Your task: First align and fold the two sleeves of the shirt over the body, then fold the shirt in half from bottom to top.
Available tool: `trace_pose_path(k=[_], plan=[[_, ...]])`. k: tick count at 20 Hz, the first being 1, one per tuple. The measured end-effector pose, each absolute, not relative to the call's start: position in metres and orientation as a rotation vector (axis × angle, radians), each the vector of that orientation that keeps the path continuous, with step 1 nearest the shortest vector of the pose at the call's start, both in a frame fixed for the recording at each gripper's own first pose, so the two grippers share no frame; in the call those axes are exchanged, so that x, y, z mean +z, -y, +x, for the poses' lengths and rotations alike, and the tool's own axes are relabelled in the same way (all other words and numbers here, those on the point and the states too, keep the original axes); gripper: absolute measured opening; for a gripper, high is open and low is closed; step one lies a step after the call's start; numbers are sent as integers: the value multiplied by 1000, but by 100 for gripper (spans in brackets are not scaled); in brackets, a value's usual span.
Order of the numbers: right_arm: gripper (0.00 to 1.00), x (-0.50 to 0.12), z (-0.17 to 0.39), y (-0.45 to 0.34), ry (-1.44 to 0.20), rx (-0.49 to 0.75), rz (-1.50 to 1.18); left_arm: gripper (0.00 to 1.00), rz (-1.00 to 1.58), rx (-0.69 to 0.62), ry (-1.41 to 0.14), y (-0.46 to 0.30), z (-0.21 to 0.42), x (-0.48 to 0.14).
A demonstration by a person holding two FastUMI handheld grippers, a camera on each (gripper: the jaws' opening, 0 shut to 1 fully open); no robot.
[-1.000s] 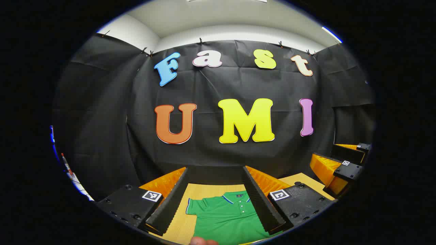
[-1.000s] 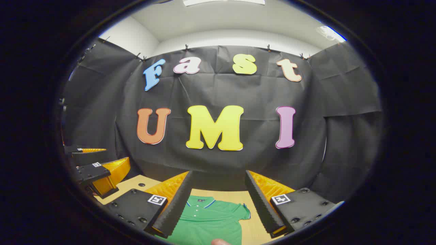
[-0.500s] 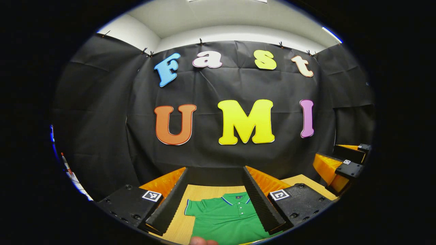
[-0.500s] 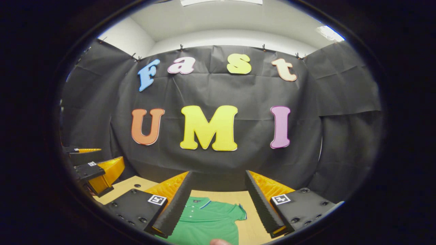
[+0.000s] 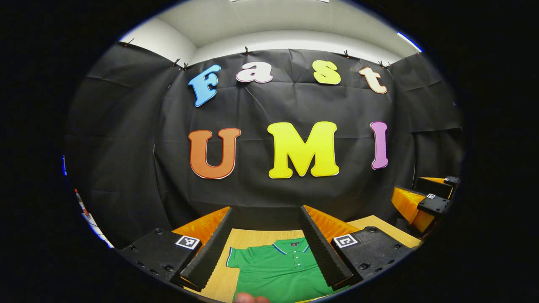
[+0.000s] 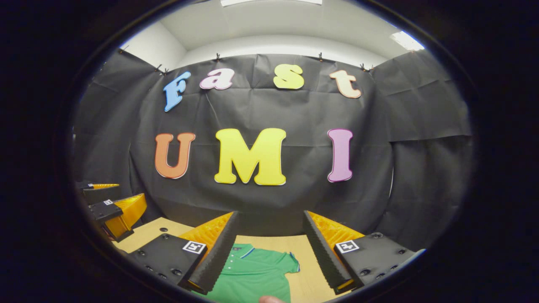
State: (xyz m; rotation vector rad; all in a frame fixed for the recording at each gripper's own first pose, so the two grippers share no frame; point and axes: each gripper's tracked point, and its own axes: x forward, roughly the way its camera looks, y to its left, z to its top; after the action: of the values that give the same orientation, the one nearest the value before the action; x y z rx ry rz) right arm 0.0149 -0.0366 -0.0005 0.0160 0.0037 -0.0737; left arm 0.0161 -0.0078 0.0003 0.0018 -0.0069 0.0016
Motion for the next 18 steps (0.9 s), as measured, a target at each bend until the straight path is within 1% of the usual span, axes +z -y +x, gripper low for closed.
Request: trace_pose_path(k=[3,4,7,9,10,11,13,15,16,18], plan=[[94,-1,17,38,-5,-74,13,99,-1,-2,6,11,19,0],[95,-1,18,39,-4,-73,11,99,-1,-2,5,12,20,0],[95,-2,20,45,-8,-68,7,99,-4,-7,-8,15,22,-5],[94,-6,22,55,-20,-69,-1,99,-12,-18,-22,20,23,-9],[95,-8,23,60,-28,-72,-1,99,-12,-19,-25,21,23,-10],[94,-11,25,66,-41,-71,3,99,-10,-21,-27,23,23,-11],[94,-21,28,75,-75,-69,5,99,-5,-30,-35,28,23,-15],[97,-34,32,81,-104,-58,-11,99,-6,-40,-53,33,23,-20],[94,-42,33,85,-119,-55,-21,99,-6,-41,-60,35,23,-22],[95,-60,36,91,-154,-44,-33,99,-4,-46,-66,40,24,-22]])
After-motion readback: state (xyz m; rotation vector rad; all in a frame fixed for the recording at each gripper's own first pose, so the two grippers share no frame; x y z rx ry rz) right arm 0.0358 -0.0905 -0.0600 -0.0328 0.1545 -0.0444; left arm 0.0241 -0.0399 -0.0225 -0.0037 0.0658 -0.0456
